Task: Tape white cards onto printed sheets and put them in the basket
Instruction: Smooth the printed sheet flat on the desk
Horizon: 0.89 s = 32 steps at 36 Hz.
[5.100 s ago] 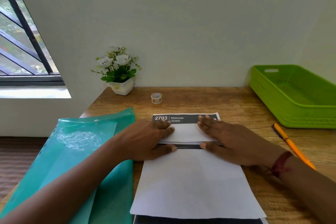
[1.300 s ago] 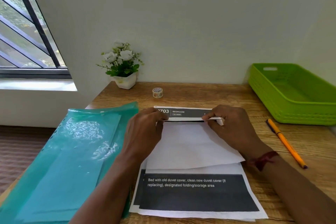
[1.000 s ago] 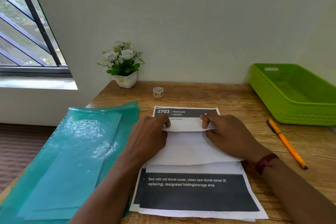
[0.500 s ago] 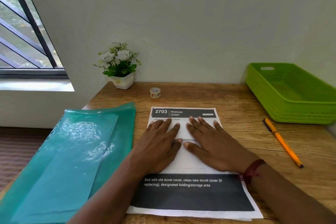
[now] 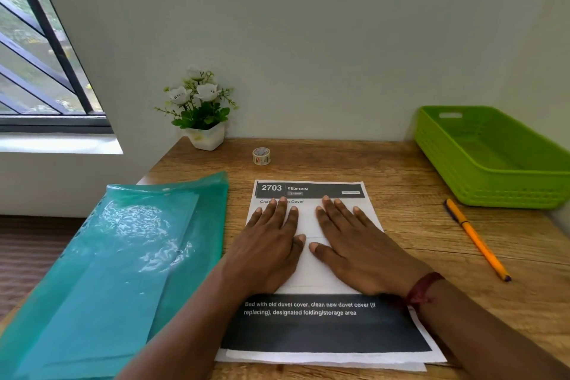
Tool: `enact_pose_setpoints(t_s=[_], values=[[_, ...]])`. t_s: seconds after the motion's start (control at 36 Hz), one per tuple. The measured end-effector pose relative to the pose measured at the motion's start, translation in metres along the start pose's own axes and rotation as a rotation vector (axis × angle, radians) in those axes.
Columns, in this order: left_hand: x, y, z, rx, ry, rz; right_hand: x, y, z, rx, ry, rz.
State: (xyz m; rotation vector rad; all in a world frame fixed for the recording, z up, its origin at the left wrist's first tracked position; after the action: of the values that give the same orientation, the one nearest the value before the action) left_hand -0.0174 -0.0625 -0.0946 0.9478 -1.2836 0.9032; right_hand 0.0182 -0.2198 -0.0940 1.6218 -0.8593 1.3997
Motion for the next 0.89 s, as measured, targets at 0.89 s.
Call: enact_pose_setpoints(t_s=[0.89], values=[[0.018, 0.009, -0.028, 0.084, 0.219, 0.233, 0.019, -0.013, 0.048, 0.01, -0.173, 0.119]])
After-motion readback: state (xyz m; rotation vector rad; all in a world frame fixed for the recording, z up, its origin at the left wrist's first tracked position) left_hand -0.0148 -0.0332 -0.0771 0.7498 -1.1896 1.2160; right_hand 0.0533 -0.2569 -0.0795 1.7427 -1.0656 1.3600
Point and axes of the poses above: each hand's wrist, its own y-axis away from the middle knuckle, its own x-axis out of the back of the hand, z = x × y, the point moved 4 cm from there along -y, towards the middle knuckle, and after that the axes turned 13 degrees about -x, right-handed, at the moved point
